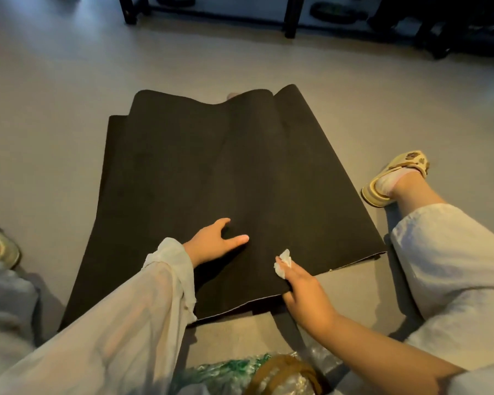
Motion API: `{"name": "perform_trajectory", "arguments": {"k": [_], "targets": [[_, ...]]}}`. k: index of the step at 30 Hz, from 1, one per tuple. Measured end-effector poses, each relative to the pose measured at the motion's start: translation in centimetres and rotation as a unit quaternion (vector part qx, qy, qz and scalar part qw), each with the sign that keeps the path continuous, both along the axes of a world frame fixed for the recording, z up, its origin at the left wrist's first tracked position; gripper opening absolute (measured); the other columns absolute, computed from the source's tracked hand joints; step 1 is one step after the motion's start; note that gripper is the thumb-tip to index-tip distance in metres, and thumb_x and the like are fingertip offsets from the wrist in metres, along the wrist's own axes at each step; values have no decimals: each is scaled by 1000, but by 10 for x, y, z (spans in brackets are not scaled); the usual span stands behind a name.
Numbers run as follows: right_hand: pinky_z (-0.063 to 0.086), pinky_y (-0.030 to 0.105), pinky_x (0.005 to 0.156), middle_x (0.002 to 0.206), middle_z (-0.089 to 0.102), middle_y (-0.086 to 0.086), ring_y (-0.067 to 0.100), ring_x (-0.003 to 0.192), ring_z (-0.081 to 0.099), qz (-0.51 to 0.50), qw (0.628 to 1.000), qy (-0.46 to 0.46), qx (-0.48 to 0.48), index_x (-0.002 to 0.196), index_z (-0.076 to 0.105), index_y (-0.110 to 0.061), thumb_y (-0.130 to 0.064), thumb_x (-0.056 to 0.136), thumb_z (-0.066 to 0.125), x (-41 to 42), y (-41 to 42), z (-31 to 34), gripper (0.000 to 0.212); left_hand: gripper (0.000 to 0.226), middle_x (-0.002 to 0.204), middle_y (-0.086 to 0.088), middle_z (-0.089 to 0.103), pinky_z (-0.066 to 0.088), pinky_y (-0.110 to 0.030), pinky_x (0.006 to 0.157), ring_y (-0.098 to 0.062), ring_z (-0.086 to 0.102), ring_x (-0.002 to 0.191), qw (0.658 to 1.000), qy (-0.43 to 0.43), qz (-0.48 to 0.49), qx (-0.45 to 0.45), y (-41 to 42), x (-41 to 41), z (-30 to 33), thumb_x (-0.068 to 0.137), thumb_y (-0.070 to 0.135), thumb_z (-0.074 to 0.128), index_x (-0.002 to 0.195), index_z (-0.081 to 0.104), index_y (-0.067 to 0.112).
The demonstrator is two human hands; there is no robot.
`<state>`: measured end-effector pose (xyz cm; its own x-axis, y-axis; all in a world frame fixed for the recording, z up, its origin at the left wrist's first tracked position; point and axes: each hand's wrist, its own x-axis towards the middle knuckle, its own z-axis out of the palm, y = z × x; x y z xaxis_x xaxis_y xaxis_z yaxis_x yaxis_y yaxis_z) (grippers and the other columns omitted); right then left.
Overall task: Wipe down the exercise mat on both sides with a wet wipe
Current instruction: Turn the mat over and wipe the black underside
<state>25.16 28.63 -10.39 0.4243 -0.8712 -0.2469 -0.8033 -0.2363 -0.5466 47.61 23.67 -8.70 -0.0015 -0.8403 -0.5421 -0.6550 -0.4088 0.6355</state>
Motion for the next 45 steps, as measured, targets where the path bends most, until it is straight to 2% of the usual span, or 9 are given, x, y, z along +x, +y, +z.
{"name": "perform_trajectory", "arguments": {"k": [4,7,11,15,21,26,30,37,45], "targets": [[4,-1,104,151,33,4,17,139,31,59,996,-60,-16,140,43,-14,7,80,51,38,1,12,65,44,92,6,56,45,-26,68,-12,55,81,980,140,136,40,-11,4,24,87,64,43,105,57,27],[7,5,108,152,31,4,16,140,30,132,989,-72,-16,143,39,-14,1,86,52,64,0,19,61,44,82,5,64,43,-23,57,-10,59,74,976,146,163,13,-23,13,38,85,63,47,85,64,23],[10,6,106,153,30,5,19,139,31,182,980,-72,-23,146,31,-15,-2,87,49,86,-5,31,64,50,121,-7,59,45,-31,89,-23,56,111,983,3,178,-38,-37,31,43,90,41,58,128,53,9],[23,20,110,153,30,2,17,139,29,232,967,-98,-29,149,25,-20,-38,97,47,98,-11,46,59,48,130,-10,56,41,-35,102,-25,51,120,967,-14,240,-80,-33,63,43,90,29,61,132,51,8],[10,8,102,156,20,-3,11,141,21,210,967,-85,-118,150,17,-27,-44,97,37,117,-33,51,59,19,109,-7,66,46,-35,95,-23,61,101,939,40,315,-131,7,130,43,91,21,60,108,65,13],[20,20,109,155,23,-2,11,141,22,205,971,-52,-110,150,14,-28,-44,97,37,145,-54,41,61,16,98,-4,64,44,-25,73,-14,59,80,898,55,410,-149,50,162,10,91,13,60,107,62,14],[26,26,110,155,23,-1,14,141,23,222,971,-5,-92,151,12,-28,-46,97,38,172,-59,27,63,25,100,-1,66,46,-27,84,-25,63,99,879,41,453,-143,64,174,-20,88,17,64,113,65,11],[31,33,107,156,21,3,21,140,25,197,977,4,-84,151,11,-22,-42,98,40,228,-96,22,63,51,127,-6,51,38,-35,100,-25,47,119,910,-120,385,-94,62,199,-43,77,39,74,121,60,16],[40,38,96,145,36,12,30,122,47,155,980,54,-116,151,14,-20,-8,95,44,296,-166,34,64,84,145,6,37,32,-19,94,-2,38,116,895,212,382,-85,74,224,-52,80,14,73,147,24,27]]}}
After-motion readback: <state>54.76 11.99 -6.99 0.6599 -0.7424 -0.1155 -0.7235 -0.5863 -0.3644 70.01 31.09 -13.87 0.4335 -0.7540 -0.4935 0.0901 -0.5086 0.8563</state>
